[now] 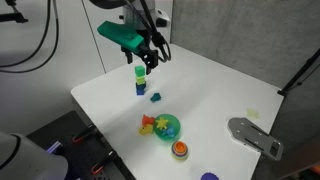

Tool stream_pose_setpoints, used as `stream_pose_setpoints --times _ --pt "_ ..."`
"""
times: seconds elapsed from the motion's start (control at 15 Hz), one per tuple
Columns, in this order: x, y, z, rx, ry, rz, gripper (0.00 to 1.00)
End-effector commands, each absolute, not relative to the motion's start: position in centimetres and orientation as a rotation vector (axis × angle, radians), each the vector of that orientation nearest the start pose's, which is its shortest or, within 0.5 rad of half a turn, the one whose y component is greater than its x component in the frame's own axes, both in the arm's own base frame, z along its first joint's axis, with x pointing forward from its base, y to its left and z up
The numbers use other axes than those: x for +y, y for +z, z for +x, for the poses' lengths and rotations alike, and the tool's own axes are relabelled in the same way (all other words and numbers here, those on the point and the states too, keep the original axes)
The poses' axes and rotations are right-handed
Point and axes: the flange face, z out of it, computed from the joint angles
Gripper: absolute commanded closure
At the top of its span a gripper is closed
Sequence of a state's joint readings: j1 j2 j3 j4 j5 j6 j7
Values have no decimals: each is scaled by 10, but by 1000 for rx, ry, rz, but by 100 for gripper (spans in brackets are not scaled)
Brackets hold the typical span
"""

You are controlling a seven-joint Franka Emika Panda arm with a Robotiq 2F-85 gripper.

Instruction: Topple the stacked blocks and place the blue animal toy into the green bowl

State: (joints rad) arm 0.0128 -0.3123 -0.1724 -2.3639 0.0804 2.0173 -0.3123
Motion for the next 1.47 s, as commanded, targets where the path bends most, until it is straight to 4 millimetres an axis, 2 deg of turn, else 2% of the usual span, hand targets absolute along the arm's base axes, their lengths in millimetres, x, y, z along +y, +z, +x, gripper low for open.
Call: stream_pose_setpoints --times 0.0,0.27,0.47,1.2,1.4 --pt "-68 444 440 -189 15 -3005 0" --pt "-68 444 440 -189 15 -3005 0" --pt "-57 430 459 -179 42 -3010 0" --pt "3 338 549 -164 103 -3035 0" --pt "25 315 566 -206 125 -3028 0"
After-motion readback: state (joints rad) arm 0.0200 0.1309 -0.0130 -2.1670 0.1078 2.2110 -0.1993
